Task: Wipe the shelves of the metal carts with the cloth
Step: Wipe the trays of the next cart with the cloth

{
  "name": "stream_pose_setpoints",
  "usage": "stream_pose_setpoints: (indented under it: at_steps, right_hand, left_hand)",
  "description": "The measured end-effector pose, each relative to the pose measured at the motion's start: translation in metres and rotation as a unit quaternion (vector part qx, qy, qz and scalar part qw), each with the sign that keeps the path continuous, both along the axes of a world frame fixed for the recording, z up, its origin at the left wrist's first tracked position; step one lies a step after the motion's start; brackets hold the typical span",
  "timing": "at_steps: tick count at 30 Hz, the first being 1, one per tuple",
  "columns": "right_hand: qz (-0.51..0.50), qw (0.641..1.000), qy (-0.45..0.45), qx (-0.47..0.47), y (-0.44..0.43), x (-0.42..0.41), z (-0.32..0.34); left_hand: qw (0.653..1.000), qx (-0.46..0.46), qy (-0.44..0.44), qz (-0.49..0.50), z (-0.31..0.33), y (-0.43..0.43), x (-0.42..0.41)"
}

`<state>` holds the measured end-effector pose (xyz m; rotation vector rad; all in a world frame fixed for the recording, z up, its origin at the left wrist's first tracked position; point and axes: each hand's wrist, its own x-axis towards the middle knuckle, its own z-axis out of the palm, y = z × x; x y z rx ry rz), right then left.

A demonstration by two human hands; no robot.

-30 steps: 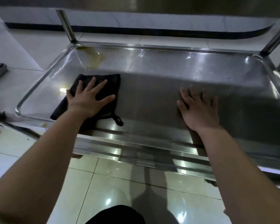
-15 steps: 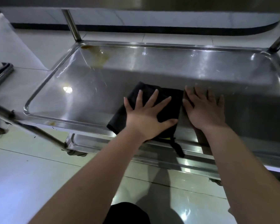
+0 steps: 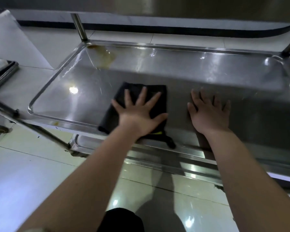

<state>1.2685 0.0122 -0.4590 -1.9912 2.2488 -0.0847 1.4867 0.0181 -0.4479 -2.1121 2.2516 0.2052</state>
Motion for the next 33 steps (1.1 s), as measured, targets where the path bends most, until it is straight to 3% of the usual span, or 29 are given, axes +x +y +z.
stream_pose_setpoints:
  at_steps: [4,11,16,18,20,22,25,29,33]
  right_hand:
    - [0.008,1.000,-0.008,0.010,0.005,-0.004,0.003]
    - [0.015,1.000,-0.019,0.005,0.008,0.002,0.008]
    - [-0.001,1.000,-0.002,0.029,0.002,0.004,0.002]
    - [-0.052,0.997,-0.040,0.035,0.002,0.015,0.010]
    - [-0.083,0.992,-0.096,-0.012,0.005,0.049,0.018]
    - [-0.020,0.984,-0.160,-0.071,0.013,0.100,0.027]
    - [0.078,0.969,-0.220,-0.079,0.024,0.172,0.031]
    - [0.074,0.989,-0.123,0.021,0.014,0.217,0.027]
    - [0.052,0.996,-0.005,0.069,0.018,0.235,0.017]
  left_hand:
    - [0.999,-0.008,0.036,-0.028,0.000,0.023,-0.060]
    - [0.998,0.034,0.011,0.045,0.006,0.004,0.034]
    - [0.999,-0.010,0.036,0.009,-0.004,0.003,0.040]
    - [0.997,0.004,0.079,0.005,0.000,0.000,0.043]
    - [0.984,0.021,0.176,0.010,0.010,-0.004,0.051]
    - [0.966,0.001,0.258,0.004,0.021,-0.009,0.071]
    - [0.974,-0.062,0.218,-0.015,0.034,-0.021,0.128]
    - [0.984,-0.055,0.171,-0.012,0.035,-0.040,0.226]
    - [0.999,-0.017,0.047,-0.008,0.029,-0.051,0.311]
